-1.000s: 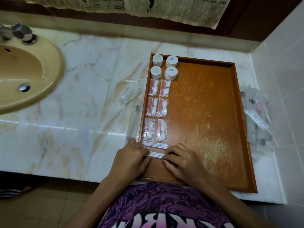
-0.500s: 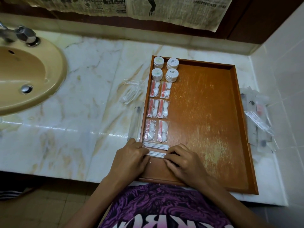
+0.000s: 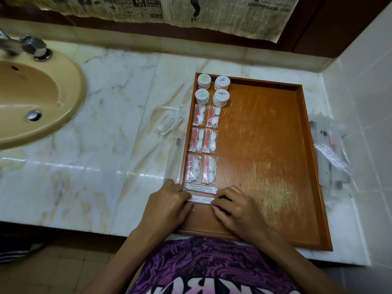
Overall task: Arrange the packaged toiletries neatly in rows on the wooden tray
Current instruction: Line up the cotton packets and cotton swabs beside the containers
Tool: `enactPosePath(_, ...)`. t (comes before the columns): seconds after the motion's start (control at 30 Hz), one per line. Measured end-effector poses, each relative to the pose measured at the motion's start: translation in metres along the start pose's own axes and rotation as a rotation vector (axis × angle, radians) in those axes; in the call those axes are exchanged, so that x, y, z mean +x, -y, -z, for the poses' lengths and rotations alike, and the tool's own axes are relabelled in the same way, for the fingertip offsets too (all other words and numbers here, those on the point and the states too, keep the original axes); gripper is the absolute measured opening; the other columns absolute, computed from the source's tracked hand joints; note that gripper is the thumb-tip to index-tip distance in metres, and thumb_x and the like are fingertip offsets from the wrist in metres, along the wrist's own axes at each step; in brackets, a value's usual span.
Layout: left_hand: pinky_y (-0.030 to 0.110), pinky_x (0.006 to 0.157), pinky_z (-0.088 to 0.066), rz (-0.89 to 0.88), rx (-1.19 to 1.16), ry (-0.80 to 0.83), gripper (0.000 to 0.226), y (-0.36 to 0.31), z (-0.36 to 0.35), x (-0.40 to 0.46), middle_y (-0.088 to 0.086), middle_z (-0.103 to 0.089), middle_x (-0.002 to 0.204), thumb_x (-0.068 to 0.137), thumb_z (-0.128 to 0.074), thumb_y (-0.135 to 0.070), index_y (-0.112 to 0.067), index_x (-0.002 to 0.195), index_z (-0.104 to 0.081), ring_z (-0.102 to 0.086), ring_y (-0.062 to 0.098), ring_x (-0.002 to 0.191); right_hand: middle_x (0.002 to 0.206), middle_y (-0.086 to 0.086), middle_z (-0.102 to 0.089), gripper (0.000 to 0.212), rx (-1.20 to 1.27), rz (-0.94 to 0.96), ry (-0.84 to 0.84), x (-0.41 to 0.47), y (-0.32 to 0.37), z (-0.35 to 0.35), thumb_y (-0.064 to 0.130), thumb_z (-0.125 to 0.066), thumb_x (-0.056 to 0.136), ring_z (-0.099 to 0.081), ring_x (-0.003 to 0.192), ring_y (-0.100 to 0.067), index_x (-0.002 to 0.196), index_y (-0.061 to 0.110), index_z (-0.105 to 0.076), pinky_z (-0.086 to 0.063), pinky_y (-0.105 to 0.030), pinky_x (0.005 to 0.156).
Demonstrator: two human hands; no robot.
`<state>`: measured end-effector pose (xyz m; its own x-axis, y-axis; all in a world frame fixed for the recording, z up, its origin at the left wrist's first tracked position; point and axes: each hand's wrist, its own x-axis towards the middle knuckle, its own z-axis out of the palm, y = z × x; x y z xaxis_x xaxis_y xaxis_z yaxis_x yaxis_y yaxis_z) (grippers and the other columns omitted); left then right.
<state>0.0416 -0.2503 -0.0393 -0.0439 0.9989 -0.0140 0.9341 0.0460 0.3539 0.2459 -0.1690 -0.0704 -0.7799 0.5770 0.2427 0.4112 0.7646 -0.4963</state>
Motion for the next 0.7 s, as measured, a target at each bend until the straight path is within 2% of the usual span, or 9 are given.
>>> enactPosePath(0.1,0.032,0.048,-0.048,0.017,-0.043,-0.025,0.013,0.0,0.005,0.001,-0.004,-0.064,0.073,0.08,-0.075,-0.032,-0.019,0.082,-0.075,-0.058,0.019,0.08,0.09,-0.001,-0.063,0.006,0.019,-0.015,-0.031,0.003,0.0,0.002,0.017,-0.07,0.085,-0.059,0.083,-0.015,0.088,0.012,-0.073,-0.051,-0.03,0.059)
enactPosePath(0.23,0.029,0.05,-0.042,0.083,-0.085,-0.083,0.012,0.01,0.015,0.016,-0.002,-0.062,0.07,0.085,-0.071,-0.03,-0.018,0.086,-0.076,-0.056,0.018,0.076,0.086,-0.001,-0.062,0.007,0.039,-0.079,-0.118,0.017,-0.007,0.008,0.012,-0.073,0.083,-0.058,0.079,-0.014,0.089,0.01,-0.073,-0.051,-0.028,0.059)
enactPosePath(0.33,0.027,0.058,-0.038,0.209,-0.118,-0.185,0.015,0.032,0.023,0.043,-0.002,-0.059,0.069,0.086,-0.069,-0.027,-0.018,0.095,-0.076,-0.056,0.021,0.078,0.085,-0.003,-0.064,0.011,0.01,-0.172,-0.192,0.032,-0.024,0.014,0.005,-0.076,0.079,-0.06,0.078,-0.016,0.09,0.006,-0.074,-0.052,-0.027,0.062)
enactPosePath(0.43,0.032,0.068,-0.044,0.357,-0.172,-0.294,0.019,0.057,0.028,0.078,0.001,-0.063,0.077,0.089,-0.065,-0.025,-0.017,0.103,-0.074,-0.057,0.024,0.087,0.101,-0.006,-0.067,0.023,-0.115,-0.358,-0.213,0.046,-0.046,0.018,0.007,-0.074,0.082,-0.062,0.093,-0.026,0.105,0.008,-0.071,-0.047,-0.03,0.075)
enactPosePath(0.5,0.037,0.074,-0.046,0.436,-0.201,-0.349,0.023,0.071,0.03,0.102,0.005,-0.066,0.09,0.091,-0.062,-0.024,-0.015,0.109,-0.072,-0.056,0.027,0.097,0.131,-0.007,-0.058,0.037,-0.204,-0.523,-0.095,0.054,-0.061,0.016,0.023,-0.064,0.092,-0.051,0.122,-0.03,0.127,0.014,-0.061,-0.039,-0.043,0.097)
enactPosePath(0.53,0.038,0.077,-0.047,0.462,-0.198,-0.361,0.025,0.077,0.032,0.114,0.008,-0.066,0.097,0.091,-0.061,-0.024,-0.014,0.112,-0.071,-0.055,0.028,0.101,0.144,-0.006,-0.048,0.042,-0.246,-0.574,-0.034,0.057,-0.065,0.015,0.032,-0.055,0.096,-0.041,0.134,-0.029,0.136,0.017,-0.054,-0.031,-0.048,0.107)
enactPosePath(0.57,0.039,0.079,-0.046,0.481,-0.186,-0.351,0.028,0.084,0.032,0.124,0.009,-0.066,0.103,0.092,-0.06,-0.025,-0.013,0.115,-0.069,-0.053,0.028,0.106,0.151,-0.006,-0.041,0.046,-0.282,-0.591,0.0,0.059,-0.068,0.013,0.039,-0.044,0.099,-0.034,0.14,-0.028,0.14,0.019,-0.05,-0.023,-0.05,0.112)
enactPosePath(0.63,0.038,0.082,-0.046,0.518,-0.156,-0.257,0.033,0.095,0.034,0.142,0.008,-0.063,0.112,0.091,-0.06,-0.03,-0.014,0.12,-0.066,-0.05,0.028,0.112,0.151,-0.008,-0.04,0.057,-0.325,-0.582,0.023,0.062,-0.071,0.01,0.047,-0.026,0.097,-0.034,0.141,-0.028,0.138,0.018,-0.053,-0.023,-0.051,0.112)
enactPosePath(0.7,0.037,0.077,-0.047,0.53,-0.142,-0.151,0.028,0.1,0.036,0.154,0.008,-0.064,0.105,0.088,-0.061,-0.034,-0.015,0.106,-0.071,-0.053,0.029,0.108,0.15,-0.007,-0.042,0.065,-0.364,-0.584,0.045,0.065,-0.071,0.008,0.052,-0.019,0.094,-0.036,0.14,-0.027,0.136,0.019,-0.056,-0.024,-0.051,0.112)
